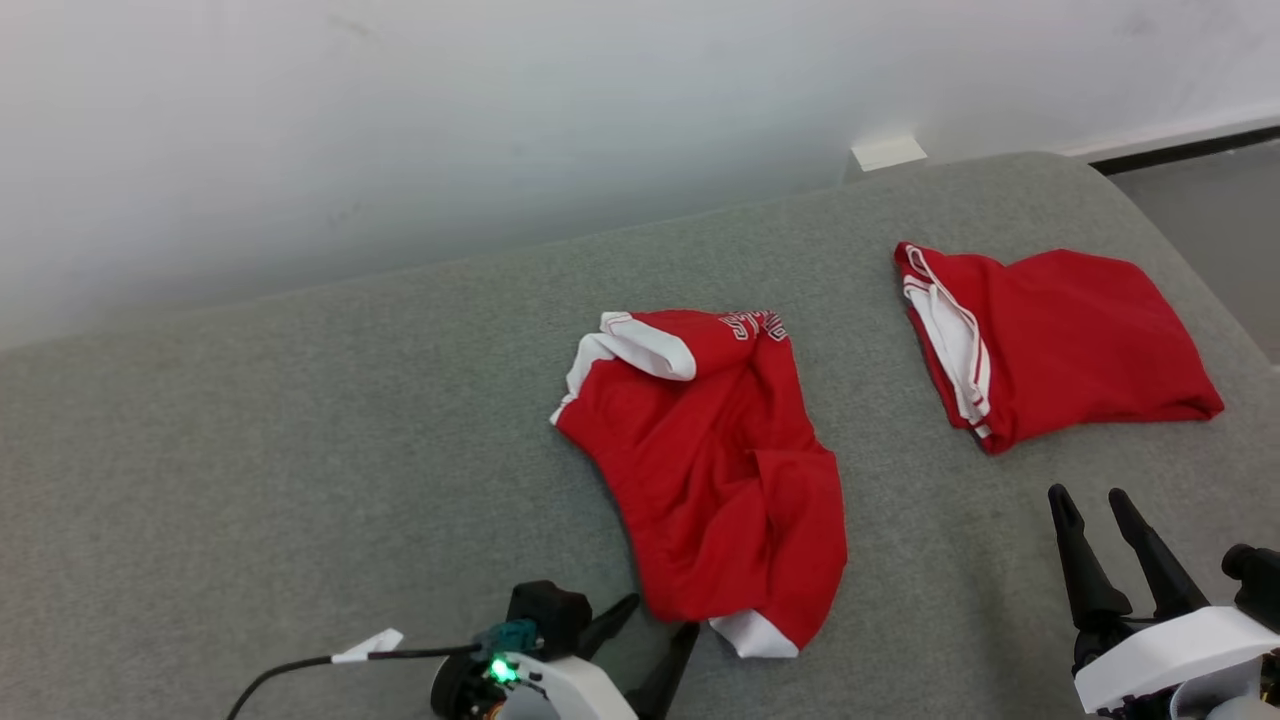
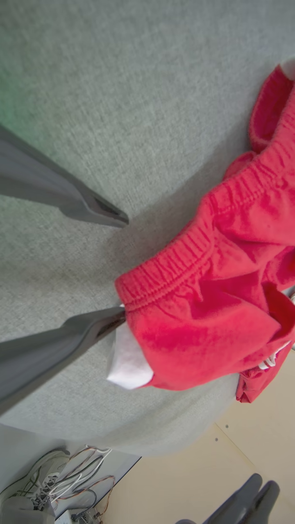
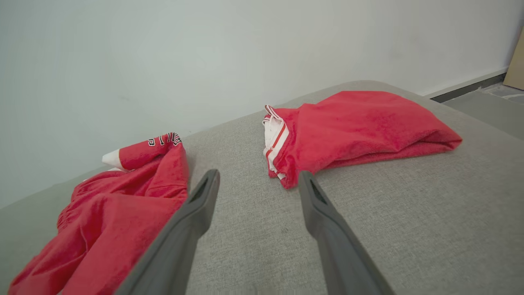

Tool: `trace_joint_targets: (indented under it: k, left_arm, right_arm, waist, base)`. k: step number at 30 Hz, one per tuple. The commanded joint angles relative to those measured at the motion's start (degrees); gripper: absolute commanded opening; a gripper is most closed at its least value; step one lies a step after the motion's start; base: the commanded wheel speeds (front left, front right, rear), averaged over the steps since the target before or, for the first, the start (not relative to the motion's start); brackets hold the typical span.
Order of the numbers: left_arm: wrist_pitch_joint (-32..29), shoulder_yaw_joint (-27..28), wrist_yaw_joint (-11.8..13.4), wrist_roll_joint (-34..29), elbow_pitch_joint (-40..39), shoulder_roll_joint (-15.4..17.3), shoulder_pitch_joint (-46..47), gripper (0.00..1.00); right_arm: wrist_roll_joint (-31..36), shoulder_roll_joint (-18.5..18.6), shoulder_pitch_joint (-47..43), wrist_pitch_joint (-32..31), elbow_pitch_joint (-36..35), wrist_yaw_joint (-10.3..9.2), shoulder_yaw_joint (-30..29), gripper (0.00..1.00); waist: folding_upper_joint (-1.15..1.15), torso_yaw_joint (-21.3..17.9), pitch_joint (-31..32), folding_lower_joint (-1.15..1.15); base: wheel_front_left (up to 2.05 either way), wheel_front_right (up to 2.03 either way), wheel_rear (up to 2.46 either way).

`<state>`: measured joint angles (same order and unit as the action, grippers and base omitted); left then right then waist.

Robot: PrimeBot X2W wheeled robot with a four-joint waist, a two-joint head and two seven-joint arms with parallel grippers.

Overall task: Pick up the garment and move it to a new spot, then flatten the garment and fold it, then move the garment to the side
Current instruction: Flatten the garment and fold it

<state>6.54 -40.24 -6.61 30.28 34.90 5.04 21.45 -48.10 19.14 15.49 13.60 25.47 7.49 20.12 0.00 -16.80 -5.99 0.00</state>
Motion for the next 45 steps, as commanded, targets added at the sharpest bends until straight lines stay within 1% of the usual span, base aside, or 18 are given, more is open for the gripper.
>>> trace_joint_targets:
  k: [1,2,3,4,8,11,15,19,20,23,25,28,29,30,33,36,39,45]
  left_arm:
    - [0.6,-0.11,-0.3,0.67,0.57,0.02,0.77,1.0]
    - [1.46,-0.28,-0.34,0.79,0.92,-0.1,1.26,1.0]
    - [2.62,0.01,-0.33,1.18,1.03,-0.17,1.68,0.65]
    - [3.69,0.27,-0.38,1.45,1.16,-0.2,1.87,0.0]
    - [6.13,0.6,-0.42,0.99,0.51,0.25,1.94,0.0]
    - [7.0,1.53,0.44,0.83,-1.14,1.39,1.3,0.0]
    - [7.22,3.69,2.57,1.44,-3.77,3.81,0.46,0.0]
    - [5.6,6.0,4.95,1.93,-5.22,7.32,-0.01,0.0]
    - [5.16,6.66,5.44,2.59,-5.35,7.74,-0.21,0.0]
    - [3.61,8.4,7.28,3.54,-3.78,9.57,-0.63,0.0]
    - [3.07,9.66,8.34,4.76,-2.01,9.85,-0.41,0.0]
    - [3.18,10.09,8.38,5.05,1.26,10.34,0.52,0.0]
    - [3.44,9.99,8.23,4.78,2.37,10.44,0.9,0.43]
    - [3.75,9.88,8.09,4.56,3.31,10.39,1.28,1.0]
    - [5.35,10.13,7.69,4.65,4.92,9.62,1.96,1.0]
    - [7.04,10.46,7.79,4.08,5.19,9.39,1.65,1.0]
    - [7.87,11.0,8.62,3.58,3.94,9.39,0.14,1.0]
    - [8.59,12.77,11.19,2.95,-1.23,10.08,-4.35,1.0]
  right_arm:
    - [0.59,-0.17,0.25,-0.06,-0.22,-0.02,-0.18,1.0]
    - [0.71,-0.22,0.03,-0.01,-0.26,-0.02,-0.34,1.0]
    - [0.91,-0.27,-0.21,0.03,-0.29,-0.02,-0.49,1.0]
    - [1.05,-0.32,-0.44,0.06,-0.3,-0.02,-0.62,1.0]
    - [1.25,-0.39,-1.66,0.11,0.21,-0.02,-1.46,1.0]
    - [1.61,-0.48,-2.16,-0.16,0.17,-0.02,-1.79,1.0]
    - [2.35,-0.68,-3.05,-0.78,-0.16,-0.02,-2.02,1.0]
    - [3.02,-0.96,-3.21,-1.53,-0.41,-0.02,-2.29,1.0]
    - [3.2,-1.0,-3.34,-1.65,-0.41,-0.02,-2.37,1.0]
    - [3.59,-1.42,-3.46,-2.11,-0.49,-0.02,-2.54,1.0]
    - [4.09,-1.73,-3.19,-2.23,-0.64,-0.02,-2.55,1.0]
    - [4.69,-1.99,-2.82,-2.63,-0.85,-0.02,-2.56,1.0]
    - [4.67,-2.03,-2.66,-2.75,-0.88,-0.02,-2.53,1.0]
    - [4.77,-2.07,-2.48,-2.81,-0.92,-0.02,-2.5,1.0]
    - [5.17,-1.97,-2.56,-2.45,-1.18,-0.02,-2.78,1.0]
    - [5.9,-1.98,-2.96,-2.17,-1.74,-0.02,-2.81,1.0]
    - [6.89,-2.22,-3.51,-1.96,-2.56,-0.02,-2.87,1.0]
    - [8.79,-3.17,-4.66,-1.31,-5.14,-0.02,-2.81,1.0]
  waist:
    - [0.0,-1.54,-1.19,0.0]
    - [0.0,-1.75,-1.22,0.0]
    - [0.0,-1.88,-1.22,0.0]
    - [0.0,-1.93,-1.17,0.0]
    - [0.0,-0.9,-0.16,0.0]
    - [0.0,0.72,0.91,0.0]
    - [0.0,3.18,2.55,0.0]
    - [0.0,5.25,3.58,0.0]
    - [0.0,5.7,3.75,0.0]
    - [0.0,6.49,3.84,0.0]
    - [0.0,6.76,3.5,0.0]
    - [0.0,7.05,2.78,0.0]
    - [0.0,7.11,2.52,0.0]
    - [0.0,7.19,2.32,0.0]
    - [0.0,7.88,2.23,0.0]
    - [0.0,8.72,2.83,0.0]
    - [0.0,9.72,3.79,0.0]
    - [0.0,11.82,5.47,0.0]
  base:
    - [0.0,0.0,0.0]
    - [0.0,0.0,0.0]
    - [0.0,0.0,0.0]
    - [0.0,0.0,0.0]
    - [0.0,0.0,0.0]
    - [0.0,0.0,0.0]
    - [0.0,0.0,0.0]
    - [0.0,0.0,0.0]
    - [0.0,0.0,0.0]
    - [0.0,0.0,0.0]
    - [0.0,0.0,0.0]
    - [0.0,0.0,0.0]
    - [0.0,0.0,0.0]
    - [0.0,0.0,0.0]
    - [0.0,0.0,0.0]
    - [0.0,0.0,0.0]
    - [0.0,0.0,0.0]
    - [0.0,0.0,0.0]
